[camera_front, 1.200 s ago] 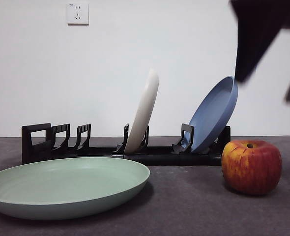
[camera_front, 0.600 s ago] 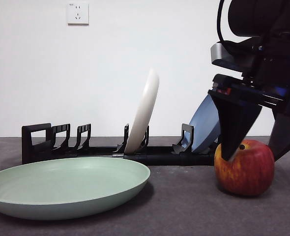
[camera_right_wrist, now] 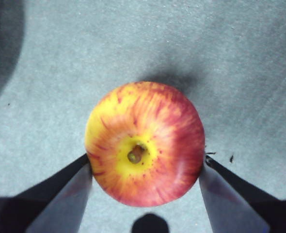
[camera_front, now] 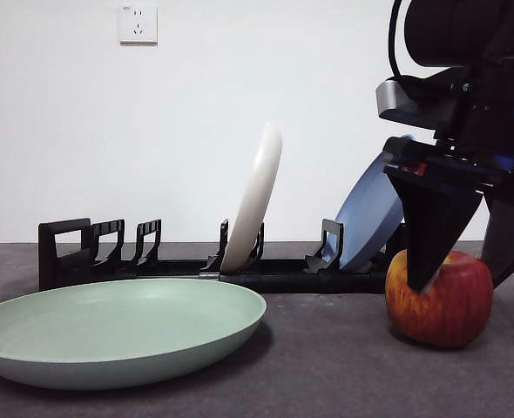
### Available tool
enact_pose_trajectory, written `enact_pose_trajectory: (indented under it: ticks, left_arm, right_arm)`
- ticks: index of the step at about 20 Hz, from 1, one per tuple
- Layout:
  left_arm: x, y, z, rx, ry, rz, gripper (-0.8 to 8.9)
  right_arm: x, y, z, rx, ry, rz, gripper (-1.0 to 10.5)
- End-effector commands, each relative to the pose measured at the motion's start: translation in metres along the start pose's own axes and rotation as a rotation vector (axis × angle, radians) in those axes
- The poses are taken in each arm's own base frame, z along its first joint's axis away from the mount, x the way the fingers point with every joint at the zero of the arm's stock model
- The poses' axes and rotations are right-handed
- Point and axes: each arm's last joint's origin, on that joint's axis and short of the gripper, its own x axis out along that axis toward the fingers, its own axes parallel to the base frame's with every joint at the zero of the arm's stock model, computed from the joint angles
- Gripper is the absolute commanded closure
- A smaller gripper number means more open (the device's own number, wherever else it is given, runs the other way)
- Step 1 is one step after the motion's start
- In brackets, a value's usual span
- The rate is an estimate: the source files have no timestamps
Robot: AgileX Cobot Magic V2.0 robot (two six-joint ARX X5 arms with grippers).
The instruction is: Take the green plate from the plate rack,put the plate on the table,take the apple from the table,put the apple in the plate
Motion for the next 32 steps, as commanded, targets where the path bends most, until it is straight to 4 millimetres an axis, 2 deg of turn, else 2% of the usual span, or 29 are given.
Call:
enact_pose_trajectory:
  ticks: [1,4,8,10,13,16,17,19,23,27,32]
  left_arm:
    - [0.0,0.0,0.0,-0.009,-0.006,-0.001,5.26]
    - [0.0,0.0,0.0,-0.009,-0.006,-0.001,5.27]
    - [0.0,0.0,0.0,-0.009,-0.006,-0.001,5.27]
    - [0.0,0.0,0.0,-0.009,-0.005,-0.001,5.26]
    - [0.0,0.0,0.0,-0.009,-0.005,-0.002,5.27]
    - [0.0,0.0,0.0,-0.009,-0.004,-0.004,5.27]
    - [0.0,0.0,0.0,-0.009,-0.004,-0.004,5.26]
    - [0.0,0.0,0.0,0.0,-0.004,-0.004,5.27]
    - [0.0,0.0,-0.001,0.016,0.001,-0.01,5.27]
    - [-0.004,0.0,-0.003,0.044,0.008,-0.062,5.31]
    - [-0.01,0.004,-0.005,0.052,-0.014,-0.05,5.31]
  right_arm:
    - [0.0,0.0,0.001,0.005,0.012,-0.008,9.6]
    - [-0.019,0.003,0.013,0.004,-0.004,0.006,9.6]
    - [-0.065,0.014,0.039,-0.02,-0.069,0.154,9.6]
    - [-0.093,0.028,0.05,-0.084,-0.098,0.26,9.6]
    - [-0.127,0.059,0.062,-0.193,-0.196,0.317,9.6]
    - [-0.145,0.091,0.07,-0.287,-0.288,0.335,9.6]
    - [-0.145,0.102,0.073,-0.311,-0.296,0.327,9.6]
    - [-0.133,0.122,0.079,-0.346,-0.277,0.317,9.6]
    - [-0.082,0.152,0.09,-0.393,-0.167,0.316,9.6]
    - [-0.038,0.161,0.097,-0.394,-0.063,0.288,9.6]
    - [0.0,0.167,0.102,-0.39,-0.01,0.273,9.6]
